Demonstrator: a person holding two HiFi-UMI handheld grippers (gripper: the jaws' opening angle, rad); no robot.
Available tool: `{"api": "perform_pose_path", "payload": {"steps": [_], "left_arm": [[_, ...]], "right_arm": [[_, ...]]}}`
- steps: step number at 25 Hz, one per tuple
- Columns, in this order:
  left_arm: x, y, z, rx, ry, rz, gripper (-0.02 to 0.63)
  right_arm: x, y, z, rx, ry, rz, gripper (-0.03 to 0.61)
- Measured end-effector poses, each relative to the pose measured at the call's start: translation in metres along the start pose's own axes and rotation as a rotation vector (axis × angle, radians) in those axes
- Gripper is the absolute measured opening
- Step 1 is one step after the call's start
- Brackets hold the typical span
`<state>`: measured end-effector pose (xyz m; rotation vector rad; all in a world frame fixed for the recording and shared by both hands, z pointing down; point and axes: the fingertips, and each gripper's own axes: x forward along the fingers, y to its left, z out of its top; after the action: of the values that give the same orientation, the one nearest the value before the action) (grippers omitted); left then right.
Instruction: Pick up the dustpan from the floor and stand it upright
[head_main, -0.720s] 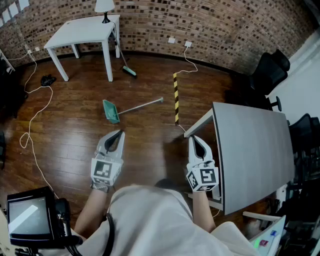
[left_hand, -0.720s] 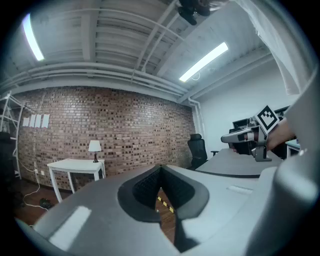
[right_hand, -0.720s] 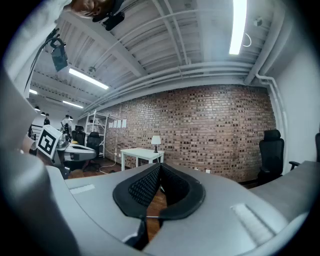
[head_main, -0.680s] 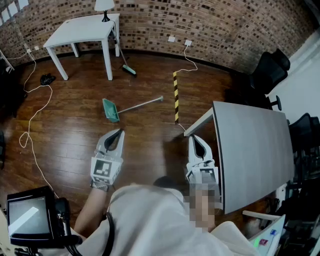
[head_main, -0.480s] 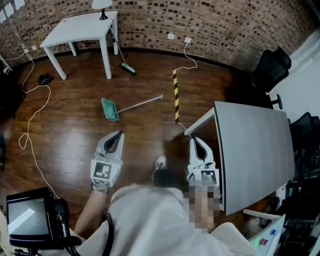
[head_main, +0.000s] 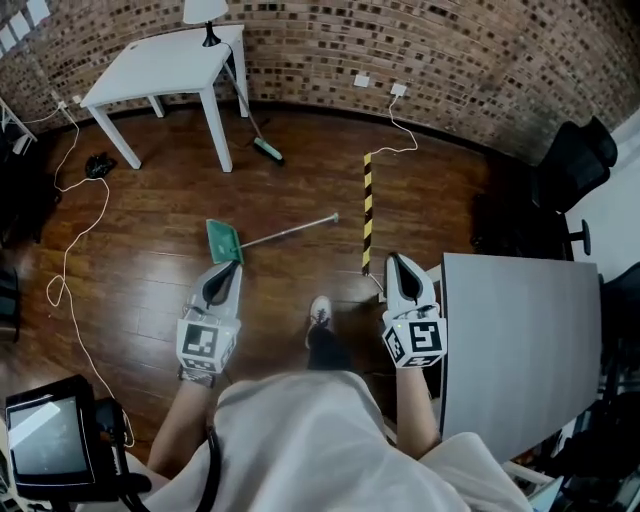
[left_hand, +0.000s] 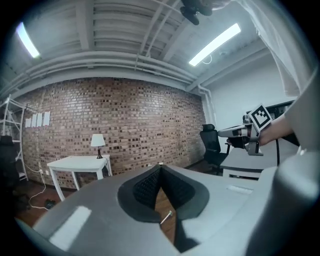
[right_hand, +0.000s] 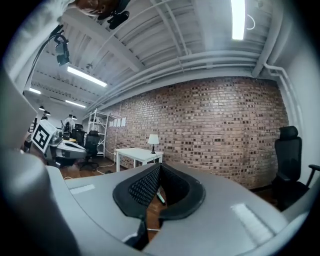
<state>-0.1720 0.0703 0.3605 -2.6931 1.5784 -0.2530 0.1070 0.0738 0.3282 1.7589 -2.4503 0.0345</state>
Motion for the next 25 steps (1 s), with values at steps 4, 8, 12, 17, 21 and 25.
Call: {"api": "perform_pose_path", "payload": {"steps": [4, 8, 12, 17, 21, 25], "left_arm": [[0.094, 0.006, 0.036, 0.031, -0.024, 0.031, 0.002], [0.170, 0.013, 0.073, 0.063, -0.049, 0.043, 0.002], [0.212, 0.028, 0.087, 0.056, -0.056, 0.049, 0.002], [0.249, 0.040, 0.094, 0.067, -0.067, 0.030, 0.002], [0.256, 0.039, 0.090, 0.071, -0.059, -0.006, 0.002], [0.261, 0.053, 0.086, 0.055, -0.058, -0.027, 0.002]], "right_arm": [[0.071, -0.059, 0.023, 0.000, -0.029, 0.052, 0.014], [0.126, -0.111, 0.037, -0.024, -0.034, 0.075, 0.014], [0.160, -0.139, 0.047, -0.028, -0.046, 0.057, 0.014], [0.189, -0.153, 0.047, 0.024, -0.048, 0.003, 0.014], [0.194, -0.145, 0.052, 0.033, -0.053, -0.014, 0.014], [0.207, -0.134, 0.052, 0.030, -0.040, -0.022, 0.014]]}}
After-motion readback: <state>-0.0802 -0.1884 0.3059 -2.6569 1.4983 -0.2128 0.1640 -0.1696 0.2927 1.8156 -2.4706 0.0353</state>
